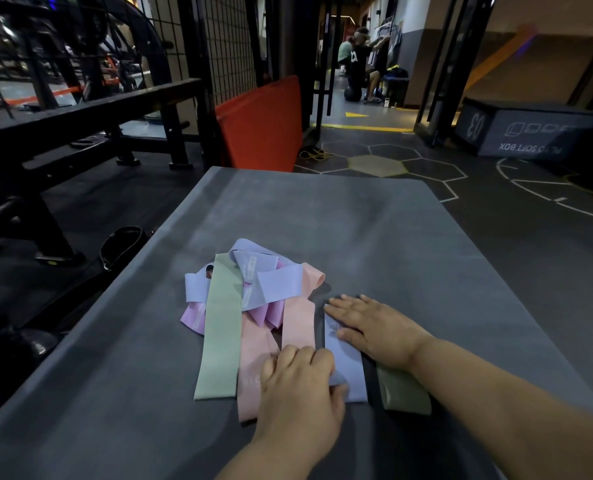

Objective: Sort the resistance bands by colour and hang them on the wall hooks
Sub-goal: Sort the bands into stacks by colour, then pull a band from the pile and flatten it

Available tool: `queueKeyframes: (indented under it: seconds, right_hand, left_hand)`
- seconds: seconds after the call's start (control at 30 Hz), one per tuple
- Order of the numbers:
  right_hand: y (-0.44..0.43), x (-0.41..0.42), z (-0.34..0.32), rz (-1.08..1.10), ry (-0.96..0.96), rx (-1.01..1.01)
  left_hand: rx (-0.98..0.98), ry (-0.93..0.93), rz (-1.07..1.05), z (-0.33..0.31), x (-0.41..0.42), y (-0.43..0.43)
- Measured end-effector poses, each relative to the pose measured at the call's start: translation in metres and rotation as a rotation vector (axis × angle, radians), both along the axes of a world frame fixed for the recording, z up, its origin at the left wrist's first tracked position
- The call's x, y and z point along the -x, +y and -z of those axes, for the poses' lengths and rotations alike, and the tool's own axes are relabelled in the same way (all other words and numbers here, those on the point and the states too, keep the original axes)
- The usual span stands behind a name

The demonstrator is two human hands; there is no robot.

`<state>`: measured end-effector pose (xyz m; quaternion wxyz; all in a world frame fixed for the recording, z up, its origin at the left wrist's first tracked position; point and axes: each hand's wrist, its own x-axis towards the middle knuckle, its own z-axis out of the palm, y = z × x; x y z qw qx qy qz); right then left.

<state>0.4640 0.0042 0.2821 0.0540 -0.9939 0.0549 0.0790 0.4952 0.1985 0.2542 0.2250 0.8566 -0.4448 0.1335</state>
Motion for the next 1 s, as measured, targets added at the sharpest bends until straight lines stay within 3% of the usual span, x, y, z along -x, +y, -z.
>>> queueKeyframes:
  seconds: [0.33, 0.53, 0.67, 0.87, 1.0]
  right_hand:
    - [-0.001, -0.001, 0.008, -0.001, -0.029, 0.024]
    - [-0.004, -0.001, 0.011, -0.003, -0.036, 0.01]
    - [-0.002, -0.002, 0.007, 0.016, -0.046, -0.03]
    - [0.0, -0.005, -0.01, 0.058, -0.058, -0.113]
    - [0.0, -0.006, -0.024, 0.041, -0.127, -0.104]
  left_hand:
    - [-0.077, -0.015, -0.014, 0.009, -0.001, -0.003]
    - [-0.141, 0.106, 0.022, 0.004, -0.001, -0.003]
    - [-0.29, 0.215, 0.057, -0.009, -0.005, 0.002]
    - [-0.156, 0.226, -0.005, -0.026, -0.019, 0.018]
    - [-0.052, 0.328, -0.215, -0.04, -0.04, 0.038]
